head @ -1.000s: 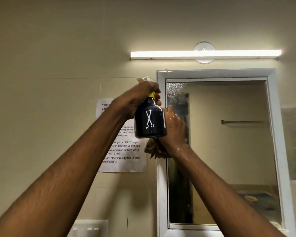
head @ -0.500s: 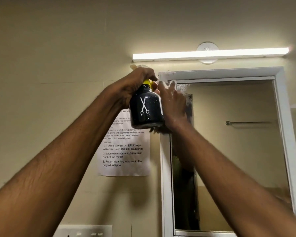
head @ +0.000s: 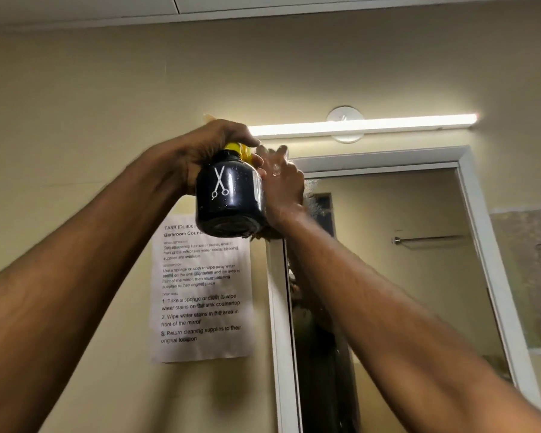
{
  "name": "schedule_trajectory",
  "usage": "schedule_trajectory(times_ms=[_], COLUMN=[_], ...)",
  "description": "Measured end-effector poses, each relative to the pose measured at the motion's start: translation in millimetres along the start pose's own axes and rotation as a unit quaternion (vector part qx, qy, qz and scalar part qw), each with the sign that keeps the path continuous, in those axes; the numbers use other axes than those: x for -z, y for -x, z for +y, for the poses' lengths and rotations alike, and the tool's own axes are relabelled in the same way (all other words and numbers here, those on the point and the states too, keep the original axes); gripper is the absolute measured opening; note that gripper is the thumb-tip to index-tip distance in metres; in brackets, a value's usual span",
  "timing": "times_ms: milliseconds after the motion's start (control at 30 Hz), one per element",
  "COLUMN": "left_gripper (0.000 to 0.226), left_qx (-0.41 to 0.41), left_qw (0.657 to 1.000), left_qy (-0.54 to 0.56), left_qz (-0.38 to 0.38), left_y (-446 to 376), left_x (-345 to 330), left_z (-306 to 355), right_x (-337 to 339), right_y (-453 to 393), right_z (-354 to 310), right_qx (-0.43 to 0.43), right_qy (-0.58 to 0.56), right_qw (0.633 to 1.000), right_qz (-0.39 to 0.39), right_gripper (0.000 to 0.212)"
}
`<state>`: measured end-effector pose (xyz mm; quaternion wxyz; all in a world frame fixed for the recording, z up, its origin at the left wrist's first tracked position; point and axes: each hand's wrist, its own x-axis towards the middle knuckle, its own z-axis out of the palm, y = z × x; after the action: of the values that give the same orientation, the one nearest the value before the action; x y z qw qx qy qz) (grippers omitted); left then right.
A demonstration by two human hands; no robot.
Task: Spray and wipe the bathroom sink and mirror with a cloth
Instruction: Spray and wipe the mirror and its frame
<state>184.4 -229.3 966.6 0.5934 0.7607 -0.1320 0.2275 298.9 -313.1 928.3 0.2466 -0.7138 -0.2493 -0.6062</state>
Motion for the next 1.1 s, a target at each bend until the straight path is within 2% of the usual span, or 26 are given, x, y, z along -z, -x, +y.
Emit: schedule_trajectory(times_ms=[167, 333, 600, 700, 767, 833, 900, 967, 1033, 1100], left_gripper=[0.024, 0.024, 0.024, 0.027, 0.032, 0.027, 0.023, 0.017, 0.017, 0.024], left_qx=[-0.024, 0.004, 0.001, 0.009, 0.016, 0.017, 0.013, -0.002, -0.011, -0.013], left_qw=[1.0, 1.0, 0.999, 0.999, 0.999, 0.999, 0.999, 0.999, 0.999, 0.999], left_qy=[0.015, -0.022, -0.028, -0.017, -0.008, -0.006, -0.01, -0.021, -0.015, 0.022], left_qz=[0.012, 0.012, 0.035, 0.035, 0.031, 0.036, 0.04, 0.044, 0.046, 0.026], left_y=[2.3, 6.3, 3.3, 3.2, 5.9, 8.3, 10.7, 10.5, 8.7, 8.2], left_x=[2.3, -0.8, -14.8, -15.4, -17.8, -20.4, -25.2, -30.6, -33.1, -30.3], left_z=[3.1, -8.8, 0.7, 4.5, 7.1, 11.6, 16.0, 18.5, 19.5, 18.5], right_x=[-23.5, -37.8, -65.0, -50.8, -40.0, -29.7, -19.8, -18.8, -26.0, -28.6], right_y=[24.8, 59.0, 7.9, 15.4, 24.7, 25.9, 16.9, 9.3, 7.6, 8.0], right_z=[2.9, -2.9, 2.8, -0.5, 0.2, 1.6, -1.4, -4.1, 1.9, 6.5], right_qx=[-0.022, -0.029, -0.131, -0.135, -0.144, -0.154, -0.184, -0.221, -0.253, -0.229], right_qy=[0.022, -0.065, -0.179, -0.226, -0.315, -0.396, -0.482, -0.505, -0.494, -0.484], right_qw=[0.999, 0.996, 0.974, 0.964, 0.938, 0.905, 0.856, 0.832, 0.821, 0.822], right_qz=[0.026, 0.055, 0.033, 0.036, 0.023, -0.008, -0.032, -0.059, -0.136, -0.194], right_gripper=[0.042, 0.023, 0.016, 0.014, 0.012, 0.013, 0.019, 0.014, 0.006, 0.013])
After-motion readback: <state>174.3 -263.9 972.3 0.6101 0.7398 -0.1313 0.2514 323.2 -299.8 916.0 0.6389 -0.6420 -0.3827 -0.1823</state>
